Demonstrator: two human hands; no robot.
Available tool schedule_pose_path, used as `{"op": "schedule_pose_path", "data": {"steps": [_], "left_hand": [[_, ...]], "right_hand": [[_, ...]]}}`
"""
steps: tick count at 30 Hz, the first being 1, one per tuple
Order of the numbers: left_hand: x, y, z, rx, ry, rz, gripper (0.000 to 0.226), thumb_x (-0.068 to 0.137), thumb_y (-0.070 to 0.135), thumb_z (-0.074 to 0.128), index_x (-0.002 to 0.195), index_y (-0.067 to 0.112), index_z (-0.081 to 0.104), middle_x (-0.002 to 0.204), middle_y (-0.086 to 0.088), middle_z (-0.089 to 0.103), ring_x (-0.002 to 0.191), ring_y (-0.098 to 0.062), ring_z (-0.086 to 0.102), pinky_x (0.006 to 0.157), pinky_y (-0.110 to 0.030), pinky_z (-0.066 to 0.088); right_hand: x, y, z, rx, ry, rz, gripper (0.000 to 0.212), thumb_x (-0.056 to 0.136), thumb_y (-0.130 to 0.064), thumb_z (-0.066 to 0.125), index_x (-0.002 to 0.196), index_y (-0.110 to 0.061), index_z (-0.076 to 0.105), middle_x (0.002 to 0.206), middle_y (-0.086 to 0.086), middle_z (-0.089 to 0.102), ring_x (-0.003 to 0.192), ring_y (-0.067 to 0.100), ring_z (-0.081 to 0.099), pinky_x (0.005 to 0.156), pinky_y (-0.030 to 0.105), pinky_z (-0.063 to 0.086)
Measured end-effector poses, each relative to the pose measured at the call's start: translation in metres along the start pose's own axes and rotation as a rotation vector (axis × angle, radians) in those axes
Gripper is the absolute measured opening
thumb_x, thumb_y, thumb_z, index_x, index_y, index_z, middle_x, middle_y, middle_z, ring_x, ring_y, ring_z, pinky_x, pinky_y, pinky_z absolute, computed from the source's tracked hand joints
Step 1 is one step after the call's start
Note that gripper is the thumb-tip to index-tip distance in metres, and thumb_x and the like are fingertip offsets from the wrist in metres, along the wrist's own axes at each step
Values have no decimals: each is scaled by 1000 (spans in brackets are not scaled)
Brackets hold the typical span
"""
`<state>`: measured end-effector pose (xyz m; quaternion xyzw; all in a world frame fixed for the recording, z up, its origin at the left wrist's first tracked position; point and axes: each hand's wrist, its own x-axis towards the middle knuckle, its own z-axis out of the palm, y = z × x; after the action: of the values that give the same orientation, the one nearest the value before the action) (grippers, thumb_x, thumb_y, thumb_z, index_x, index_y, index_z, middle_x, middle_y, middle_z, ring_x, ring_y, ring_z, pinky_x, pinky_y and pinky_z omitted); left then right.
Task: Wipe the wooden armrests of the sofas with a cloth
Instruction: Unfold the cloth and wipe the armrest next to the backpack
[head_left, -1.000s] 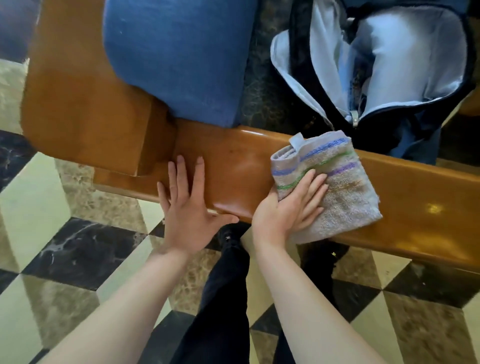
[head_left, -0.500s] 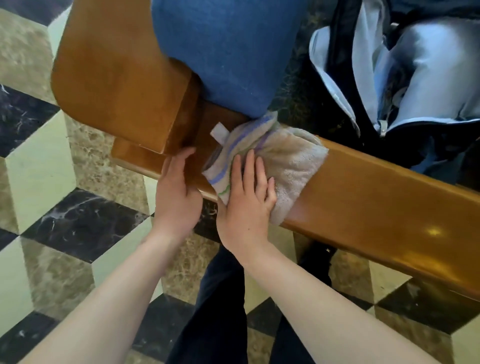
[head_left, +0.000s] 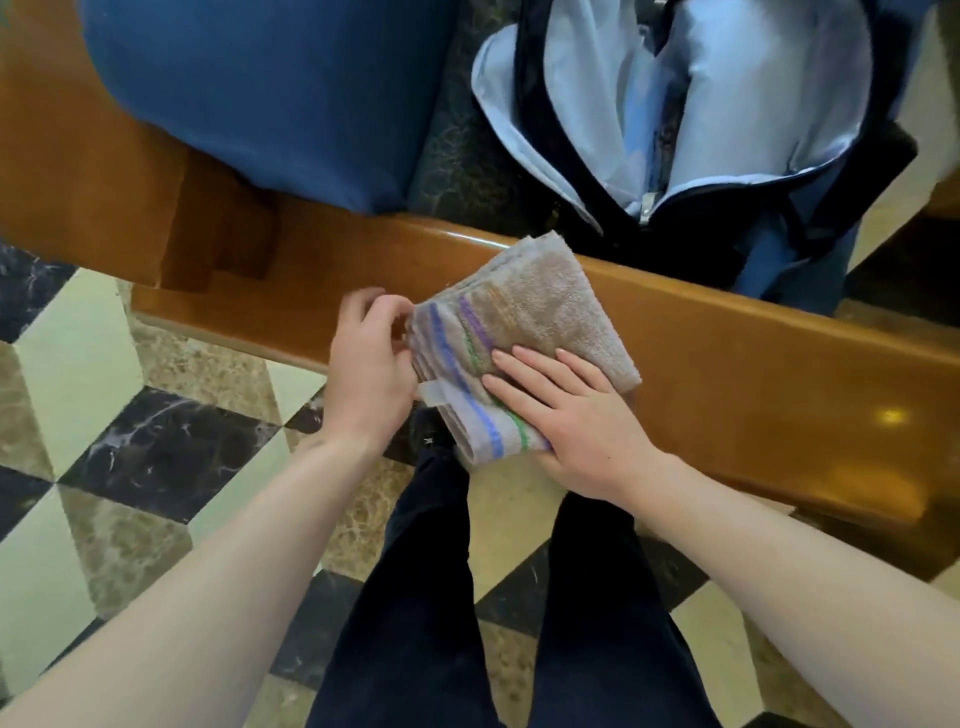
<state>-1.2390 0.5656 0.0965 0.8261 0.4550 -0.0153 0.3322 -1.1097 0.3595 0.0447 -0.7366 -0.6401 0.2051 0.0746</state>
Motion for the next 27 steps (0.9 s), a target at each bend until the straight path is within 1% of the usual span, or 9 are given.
{"op": "schedule_pose_path", "data": {"steps": [6,8,10,12,14,18,20,24,27], "left_hand": [[-10,57,47,-60,-64,129,31,91,9,72,119,19,62,116,8,50,94,-4,58,80,-16,56],[-15,73,57,-27,-28,216,33,93,13,69,125,16,58,121,1,52,104,-9,55,91,-23,53],[-22,93,67,31,-22,447,39,95,14,63,132,8,52,133,-9,53,126,-22,46,109,-29,41],[-32,112,80,61,-138,690,48,94,8,54,140,-1,45,150,-19,43,145,-32,31,122,-36,26],[-42,123,91,71,-326,793,57,92,5,44,147,-6,35,160,-26,28,154,-36,15,126,-41,18],[-40,110,93,242,-558,781,65,94,23,25,151,-9,26,165,-28,11,155,-38,3,121,-51,29],[-34,103,89,339,-579,811,62,95,18,30,152,-6,26,166,-28,8,155,-39,1,116,-54,36],[-23,89,74,299,-456,717,63,94,6,45,152,1,20,166,-24,9,156,-35,2,117,-48,37],[-15,59,46,109,-246,350,60,99,18,50,150,19,18,168,-12,12,156,-26,3,121,-58,25]], "right_hand": [[-74,52,-1,-5,40,109,66,95,-39,45,159,-30,29,167,-8,25,155,13,17,126,38,9],[-93,63,0,-13,47,138,68,95,-39,48,159,-31,28,168,-8,24,156,13,16,126,38,9],[-103,68,1,-6,65,158,70,94,-37,50,159,-31,28,168,-8,23,156,13,15,126,39,11],[-106,68,3,9,99,166,72,89,-33,52,158,-29,30,168,-7,23,156,14,17,126,41,14],[-106,67,4,33,132,161,75,85,-31,55,156,-27,33,167,-6,22,155,15,19,126,43,15],[-107,67,6,49,160,157,69,93,-35,49,159,-27,30,167,-6,22,155,15,19,125,44,18],[-106,65,7,50,181,175,68,94,-36,47,159,-28,29,166,-6,24,155,15,21,125,43,18],[-102,52,10,83,245,273,71,87,-26,57,155,-27,39,164,-5,33,154,15,24,124,42,17],[-90,32,17,110,283,405,78,79,-21,62,154,-26,40,164,-3,34,154,15,23,124,43,14]]}}
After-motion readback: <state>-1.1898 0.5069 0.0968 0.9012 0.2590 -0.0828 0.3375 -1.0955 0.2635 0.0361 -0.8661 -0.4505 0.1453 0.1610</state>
